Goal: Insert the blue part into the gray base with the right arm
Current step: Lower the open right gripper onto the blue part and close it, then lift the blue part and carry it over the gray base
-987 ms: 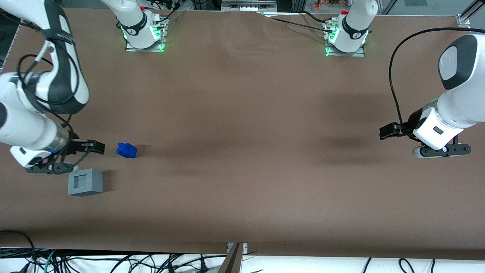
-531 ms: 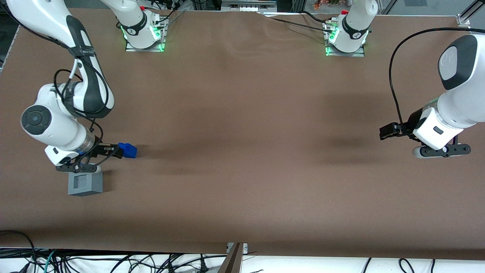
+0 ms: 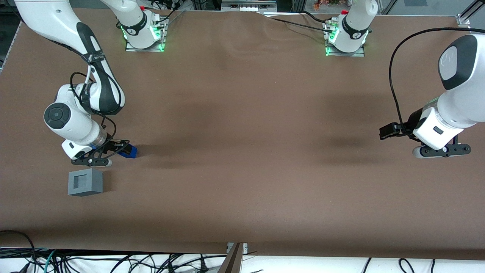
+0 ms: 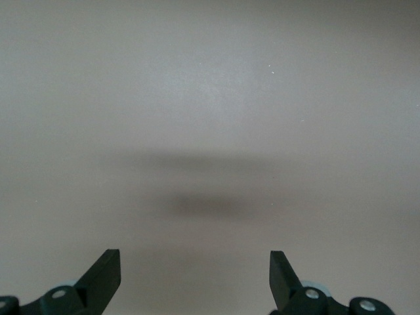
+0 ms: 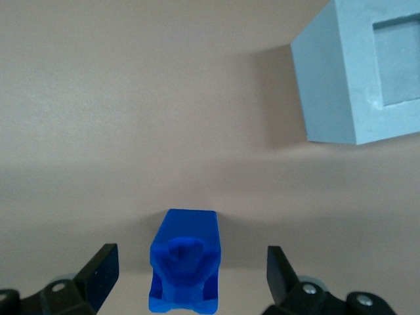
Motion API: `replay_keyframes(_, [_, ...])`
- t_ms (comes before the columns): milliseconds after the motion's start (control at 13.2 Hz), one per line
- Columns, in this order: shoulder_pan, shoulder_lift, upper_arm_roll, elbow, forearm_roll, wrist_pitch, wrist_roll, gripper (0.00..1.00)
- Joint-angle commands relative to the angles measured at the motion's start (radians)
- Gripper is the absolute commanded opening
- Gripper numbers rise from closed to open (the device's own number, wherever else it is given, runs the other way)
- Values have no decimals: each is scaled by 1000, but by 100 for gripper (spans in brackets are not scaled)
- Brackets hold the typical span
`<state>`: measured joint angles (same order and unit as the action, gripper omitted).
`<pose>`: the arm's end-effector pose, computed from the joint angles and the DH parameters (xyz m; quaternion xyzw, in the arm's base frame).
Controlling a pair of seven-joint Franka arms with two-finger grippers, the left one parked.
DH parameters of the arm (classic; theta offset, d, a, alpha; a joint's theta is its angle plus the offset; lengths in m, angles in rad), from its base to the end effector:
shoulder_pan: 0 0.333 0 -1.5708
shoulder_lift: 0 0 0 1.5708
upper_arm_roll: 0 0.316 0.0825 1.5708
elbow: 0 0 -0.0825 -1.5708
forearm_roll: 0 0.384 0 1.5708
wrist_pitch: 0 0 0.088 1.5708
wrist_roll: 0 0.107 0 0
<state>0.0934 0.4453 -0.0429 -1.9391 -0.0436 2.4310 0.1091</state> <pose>0.6264 0.0328 0.2577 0.9994 -0.0108 0.0252 0.0218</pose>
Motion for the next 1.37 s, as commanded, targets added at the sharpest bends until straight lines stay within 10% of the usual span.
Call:
replay_keyframes(0, [-3, -28, 3, -50, 7, 31, 7, 100])
replay_keyframes(304, [-3, -22, 3, -55, 7, 31, 7, 96])
replay_keyframes(531, [-3, -17, 3, -55, 7, 31, 7, 58])
replay_keyframes(1290, [-3, -14, 3, -47, 5, 34, 3, 38])
